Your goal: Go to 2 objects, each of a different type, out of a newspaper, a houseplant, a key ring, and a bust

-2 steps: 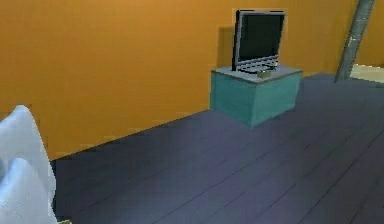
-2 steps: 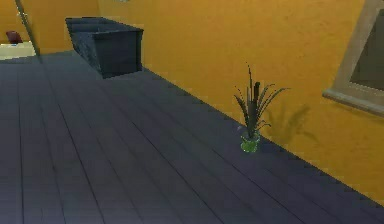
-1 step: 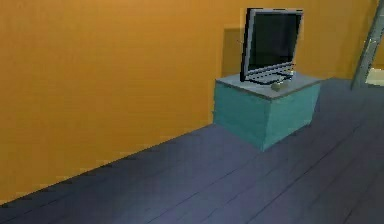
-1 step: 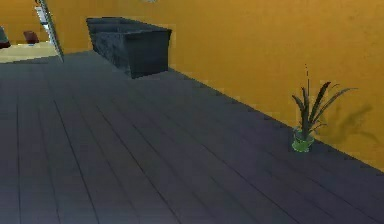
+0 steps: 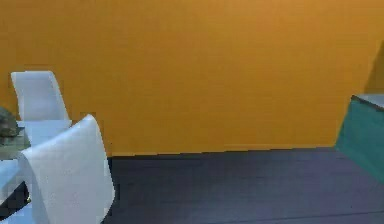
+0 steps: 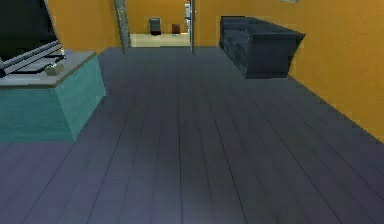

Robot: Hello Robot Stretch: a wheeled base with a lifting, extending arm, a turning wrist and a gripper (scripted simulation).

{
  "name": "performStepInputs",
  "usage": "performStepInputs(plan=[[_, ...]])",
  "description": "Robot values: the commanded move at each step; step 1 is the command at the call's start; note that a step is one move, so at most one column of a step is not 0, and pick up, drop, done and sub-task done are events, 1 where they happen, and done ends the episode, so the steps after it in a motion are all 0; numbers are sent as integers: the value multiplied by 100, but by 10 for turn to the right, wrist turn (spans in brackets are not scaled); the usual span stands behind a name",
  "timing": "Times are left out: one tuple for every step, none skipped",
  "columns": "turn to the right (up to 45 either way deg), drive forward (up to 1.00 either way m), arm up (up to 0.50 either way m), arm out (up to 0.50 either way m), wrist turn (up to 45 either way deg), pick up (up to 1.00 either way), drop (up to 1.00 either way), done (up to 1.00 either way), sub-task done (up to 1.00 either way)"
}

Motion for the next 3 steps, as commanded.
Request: performStepInputs(plan=[[0,60,0,0,0,0,0,0,0],[-450,0,0,0,0,0,0,0,0],[-210,0,0,0,0,0,0,0,0]])
